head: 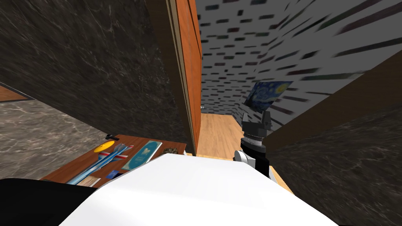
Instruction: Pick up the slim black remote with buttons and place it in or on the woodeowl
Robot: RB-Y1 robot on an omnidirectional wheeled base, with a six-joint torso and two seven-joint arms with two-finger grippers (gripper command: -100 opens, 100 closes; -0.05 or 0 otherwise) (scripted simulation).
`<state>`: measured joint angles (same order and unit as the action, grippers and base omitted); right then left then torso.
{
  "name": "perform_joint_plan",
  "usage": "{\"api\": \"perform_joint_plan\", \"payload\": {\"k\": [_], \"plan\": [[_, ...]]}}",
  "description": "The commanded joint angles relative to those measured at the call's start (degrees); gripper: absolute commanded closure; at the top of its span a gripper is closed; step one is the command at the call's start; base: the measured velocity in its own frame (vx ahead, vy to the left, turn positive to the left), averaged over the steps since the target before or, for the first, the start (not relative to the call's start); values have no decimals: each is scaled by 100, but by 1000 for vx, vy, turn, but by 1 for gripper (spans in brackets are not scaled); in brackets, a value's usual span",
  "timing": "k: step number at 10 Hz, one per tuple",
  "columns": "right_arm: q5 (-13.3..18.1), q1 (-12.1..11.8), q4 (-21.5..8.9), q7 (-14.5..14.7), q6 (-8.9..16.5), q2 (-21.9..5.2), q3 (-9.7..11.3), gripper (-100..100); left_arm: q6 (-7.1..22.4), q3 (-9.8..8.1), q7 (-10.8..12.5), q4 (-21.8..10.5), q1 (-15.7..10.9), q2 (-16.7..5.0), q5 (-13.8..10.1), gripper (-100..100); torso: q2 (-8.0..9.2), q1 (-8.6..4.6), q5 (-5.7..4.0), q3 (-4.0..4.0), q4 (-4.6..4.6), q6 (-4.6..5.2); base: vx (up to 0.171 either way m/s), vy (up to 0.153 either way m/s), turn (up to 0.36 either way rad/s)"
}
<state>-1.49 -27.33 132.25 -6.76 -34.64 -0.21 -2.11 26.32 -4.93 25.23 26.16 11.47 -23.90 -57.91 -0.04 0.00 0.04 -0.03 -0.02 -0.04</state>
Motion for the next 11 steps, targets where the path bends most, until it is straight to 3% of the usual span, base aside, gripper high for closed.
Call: {"api": "perform_joint_plan", "payload": {"k": [1, 2, 3, 4, 7, 8, 9, 10, 11], "plan": [[0, 0, 0, 0, 0, 0, 0, 0, 0, 0, 0, 0, 0, 0, 0, 100, 0, 0, 0, 0, 0, 0, 0, 0, 0], [0, 0, 0, 0, 0, 0, 0, 0, -1, 1, -2, 0, 0, 0, 1, 100, 0, 1, 0, 0, 0, -1, 0, 0, 0], [0, 0, 0, 0, 0, 0, 0, 0, -1, 1, -2, 1, 0, 0, 1, 0, 0, 1, 0, 0, 0, -1, 0, 0, 0], [0, 0, 0, 0, 0, 0, 0, 0, 100, 8, -91, 4, 14, -137, -163, 100, 0, 1, 0, 0, 0, -1, 1, -15, 3], [0, 1, 0, 0, 0, 1, 1, 0, 363, 61, -62, 175, 110, -438, -403, 100, 4, -26, -6, 3, 2, 3, -9, -82, -60], [0, 0, 0, 0, 0, 1, 1, 0, 280, 42, -93, 123, 84, -370, -355, 100, 4, -35, -10, 2, 1, 2, -1, -46, -4], [0, 0, 0, 0, 0, 0, 0, 0, 309, 45, -81, 138, 87, -386, -363, 0, 2, -19, -5, 1, 0, 0, 0, -9, 2], [0, 0, 0, 0, 0, 0, 0, 0, 461, 49, -20, 136, 59, -570, -250, 100, 1, -6, -3, 1, 0, 0, -18, -76, -88], [0, 1, 0, 0, 0, 1, 1, 0, 576, 59, 25, 133, 41, -666, -184, 100, 5, -22, -8, 3, 2, 5, -26, -124, -93]]}}
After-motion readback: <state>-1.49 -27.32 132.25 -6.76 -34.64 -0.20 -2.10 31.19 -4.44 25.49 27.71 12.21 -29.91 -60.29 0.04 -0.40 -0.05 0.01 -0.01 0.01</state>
